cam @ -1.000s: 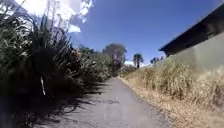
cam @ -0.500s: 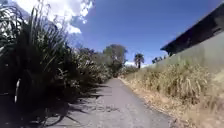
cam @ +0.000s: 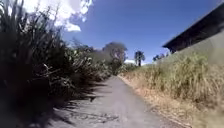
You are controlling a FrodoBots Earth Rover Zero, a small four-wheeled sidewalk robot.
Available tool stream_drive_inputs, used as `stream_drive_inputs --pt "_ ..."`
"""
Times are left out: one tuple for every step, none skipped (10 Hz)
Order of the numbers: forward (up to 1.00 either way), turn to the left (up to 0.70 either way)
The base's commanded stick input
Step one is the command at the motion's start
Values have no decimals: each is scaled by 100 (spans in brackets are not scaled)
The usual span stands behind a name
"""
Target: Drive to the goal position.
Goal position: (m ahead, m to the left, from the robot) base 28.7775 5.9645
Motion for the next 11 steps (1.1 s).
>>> stream_drive_inputs --pt "85 0" --pt "85 0" --pt "85 0" --pt "85 0" --pt "85 0" --pt "85 0" --pt "85 0" --pt "85 0" --pt "85 0" --pt "85 6" --pt "85 3"
